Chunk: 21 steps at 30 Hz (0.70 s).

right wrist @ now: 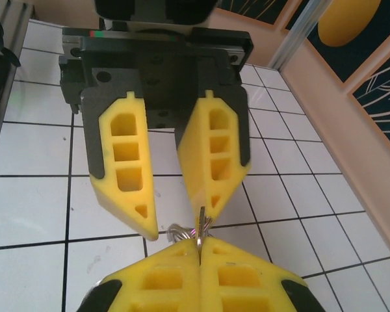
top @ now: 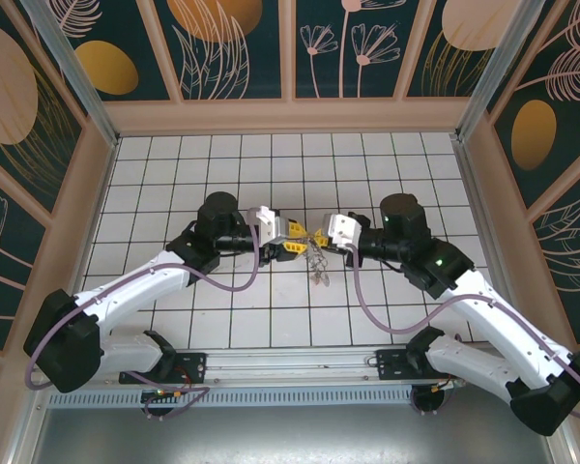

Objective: Put the keys on the keyring

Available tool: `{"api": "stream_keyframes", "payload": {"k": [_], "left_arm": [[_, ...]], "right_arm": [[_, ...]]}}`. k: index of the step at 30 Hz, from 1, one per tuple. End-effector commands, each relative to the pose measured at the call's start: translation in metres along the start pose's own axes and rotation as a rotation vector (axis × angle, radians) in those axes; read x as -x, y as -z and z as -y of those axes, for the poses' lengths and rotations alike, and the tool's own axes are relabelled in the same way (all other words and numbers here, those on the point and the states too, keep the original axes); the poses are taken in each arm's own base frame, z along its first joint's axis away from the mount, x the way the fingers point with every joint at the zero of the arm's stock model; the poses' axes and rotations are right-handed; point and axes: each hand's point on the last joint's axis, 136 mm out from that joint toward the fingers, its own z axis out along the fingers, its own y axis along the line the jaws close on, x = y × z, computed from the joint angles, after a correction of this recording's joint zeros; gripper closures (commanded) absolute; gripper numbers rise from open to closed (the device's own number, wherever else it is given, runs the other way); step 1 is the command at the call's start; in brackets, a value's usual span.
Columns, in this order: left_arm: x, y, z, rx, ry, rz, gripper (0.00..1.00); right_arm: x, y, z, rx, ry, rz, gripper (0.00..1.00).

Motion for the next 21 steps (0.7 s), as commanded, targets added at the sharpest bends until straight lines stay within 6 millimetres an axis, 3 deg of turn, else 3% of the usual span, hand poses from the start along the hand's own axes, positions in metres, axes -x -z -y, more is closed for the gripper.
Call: {"api": "stream_keyframes", "payload": {"k": [1,6,12,15,18,21], "left_arm": [[0.024,0.006,-0.003,0.038,-0.01,0.051,0.61],[0.025,0.02,-0.002,0.094,-0.013,0.007,0.5],[0.033,0.044,0.002,0.153,-0.02,-0.013,0.47],[0.042,0.071,-0.023,0.324,0.054,0.0,0.38],[0.046,0.092,-0.055,0.498,0.209,0.023,0.37],[0.046,0.094,-0.075,0.57,0.399,0.037,0.36]], "right_arm": [[0.013,0.0,0.008,-0.041,0.116,-0.028,1.0],[0.011,-0.008,0.007,-0.054,0.208,-0.093,1.0],[0.017,-0.01,0.006,-0.08,0.353,-0.086,1.0],[0.02,-0.009,0.007,-0.103,0.456,-0.095,1.0],[0.021,-0.008,0.006,-0.124,0.586,-0.102,1.0],[0.022,-0.009,0.01,-0.162,0.712,-0.13,1.0]]}}
